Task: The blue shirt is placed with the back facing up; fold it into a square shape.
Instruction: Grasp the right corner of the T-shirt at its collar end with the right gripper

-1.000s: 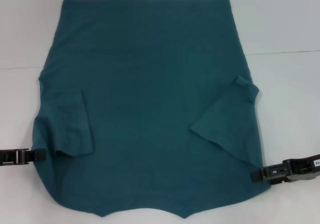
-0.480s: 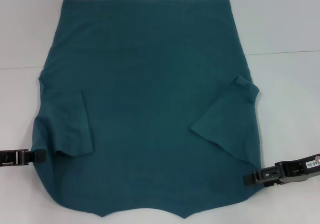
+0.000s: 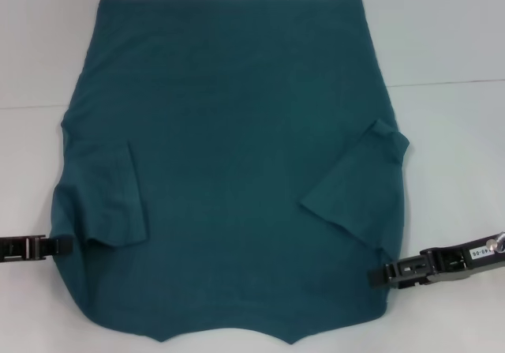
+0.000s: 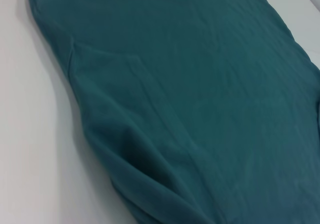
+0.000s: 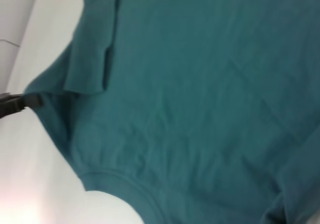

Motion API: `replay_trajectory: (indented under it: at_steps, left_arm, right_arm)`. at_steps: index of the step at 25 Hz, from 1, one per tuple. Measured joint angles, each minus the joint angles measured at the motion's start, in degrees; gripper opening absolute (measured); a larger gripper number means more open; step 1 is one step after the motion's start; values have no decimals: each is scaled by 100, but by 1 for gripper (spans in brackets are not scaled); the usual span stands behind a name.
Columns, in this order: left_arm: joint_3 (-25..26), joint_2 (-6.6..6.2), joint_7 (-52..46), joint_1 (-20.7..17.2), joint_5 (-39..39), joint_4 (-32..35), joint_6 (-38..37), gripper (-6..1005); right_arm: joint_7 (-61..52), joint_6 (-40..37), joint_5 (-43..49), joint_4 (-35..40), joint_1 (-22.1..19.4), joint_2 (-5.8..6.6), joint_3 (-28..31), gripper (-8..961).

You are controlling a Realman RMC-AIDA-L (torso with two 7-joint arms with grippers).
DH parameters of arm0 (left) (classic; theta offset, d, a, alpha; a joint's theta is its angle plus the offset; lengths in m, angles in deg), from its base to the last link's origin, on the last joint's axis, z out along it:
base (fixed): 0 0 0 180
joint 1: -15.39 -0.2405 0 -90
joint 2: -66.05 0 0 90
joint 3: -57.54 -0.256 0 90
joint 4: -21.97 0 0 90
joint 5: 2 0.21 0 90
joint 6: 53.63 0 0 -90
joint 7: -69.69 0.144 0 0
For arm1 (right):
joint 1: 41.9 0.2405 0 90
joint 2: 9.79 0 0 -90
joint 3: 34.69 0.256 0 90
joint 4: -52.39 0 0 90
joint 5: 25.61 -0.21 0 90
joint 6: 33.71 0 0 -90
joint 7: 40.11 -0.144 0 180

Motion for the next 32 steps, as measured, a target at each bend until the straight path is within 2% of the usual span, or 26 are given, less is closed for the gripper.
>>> replay_trajectory:
  at_steps: [10,18,32]
  left_arm:
    - [9,3,13,1,-17,-1,11,26]
    - [7,7,21,-3,-58,-1,15,26]
    - [8,1,59,-52,-146,-1,19,26]
  right_arm:
    - [-75,-37,-44,-53,50,-53,-188,823]
    - [-347,45,142,-7,61,6,-301,820]
    - [-425,255,201,-45,85,7,-328,816]
